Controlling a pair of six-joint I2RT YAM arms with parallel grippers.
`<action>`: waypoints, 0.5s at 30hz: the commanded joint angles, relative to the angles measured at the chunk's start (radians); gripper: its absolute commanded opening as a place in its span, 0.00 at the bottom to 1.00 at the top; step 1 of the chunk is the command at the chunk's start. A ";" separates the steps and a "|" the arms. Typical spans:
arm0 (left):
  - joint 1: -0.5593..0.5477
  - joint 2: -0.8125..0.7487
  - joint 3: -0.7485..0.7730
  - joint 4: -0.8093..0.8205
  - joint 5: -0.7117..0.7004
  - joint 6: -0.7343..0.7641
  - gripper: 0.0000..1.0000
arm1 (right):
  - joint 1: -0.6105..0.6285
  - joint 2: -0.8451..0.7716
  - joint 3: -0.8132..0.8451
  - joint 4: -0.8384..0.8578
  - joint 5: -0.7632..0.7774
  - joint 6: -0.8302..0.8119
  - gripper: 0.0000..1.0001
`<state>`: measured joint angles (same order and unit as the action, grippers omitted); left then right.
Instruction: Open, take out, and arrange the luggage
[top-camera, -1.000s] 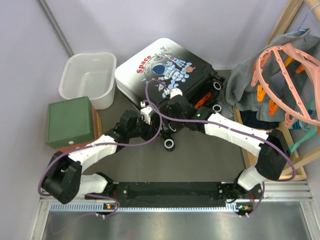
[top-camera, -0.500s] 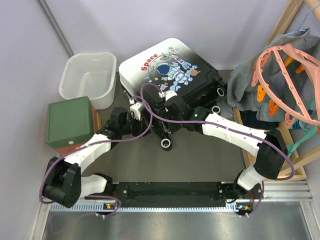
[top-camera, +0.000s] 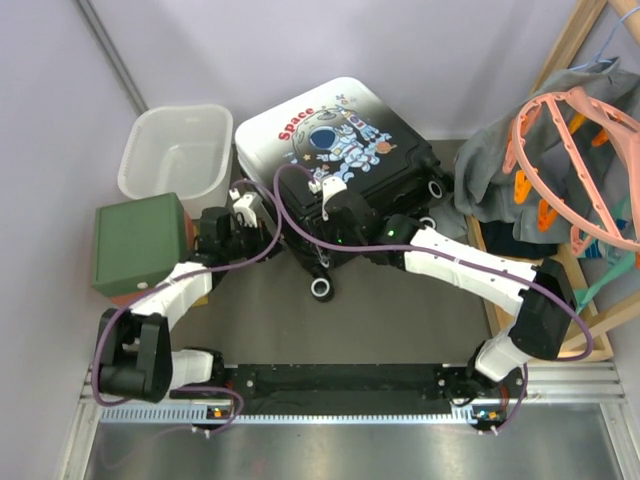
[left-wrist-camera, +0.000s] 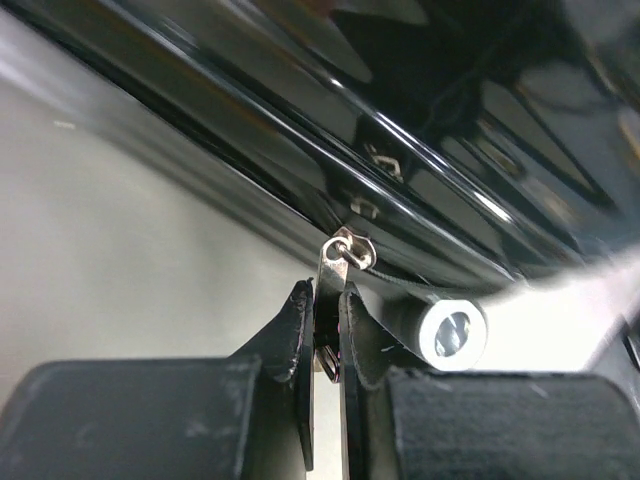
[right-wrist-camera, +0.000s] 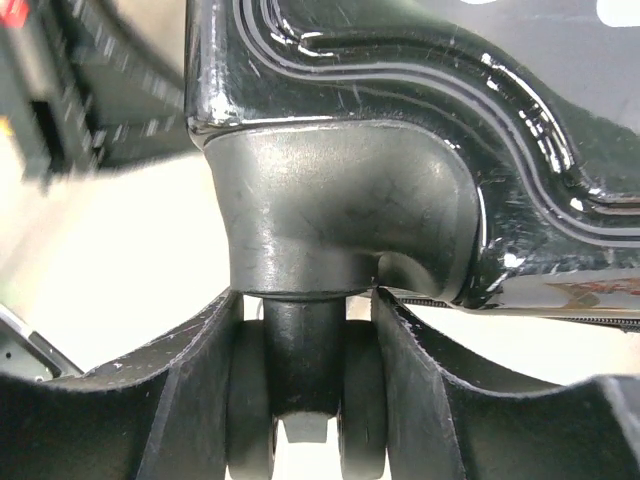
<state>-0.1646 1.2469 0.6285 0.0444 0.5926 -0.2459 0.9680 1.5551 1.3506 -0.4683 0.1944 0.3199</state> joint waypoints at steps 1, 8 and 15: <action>0.094 0.058 0.082 0.264 -0.203 -0.033 0.00 | 0.018 -0.073 0.044 -0.046 0.008 -0.028 0.00; 0.108 0.151 0.115 0.353 -0.244 -0.041 0.00 | 0.028 -0.061 0.033 -0.036 -0.015 -0.028 0.00; 0.137 0.183 0.158 0.351 -0.321 -0.041 0.00 | 0.029 -0.104 0.088 -0.093 -0.016 -0.056 0.54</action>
<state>-0.1081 1.4002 0.6807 0.1940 0.5568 -0.2863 0.9791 1.5520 1.3697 -0.4351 0.1993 0.3058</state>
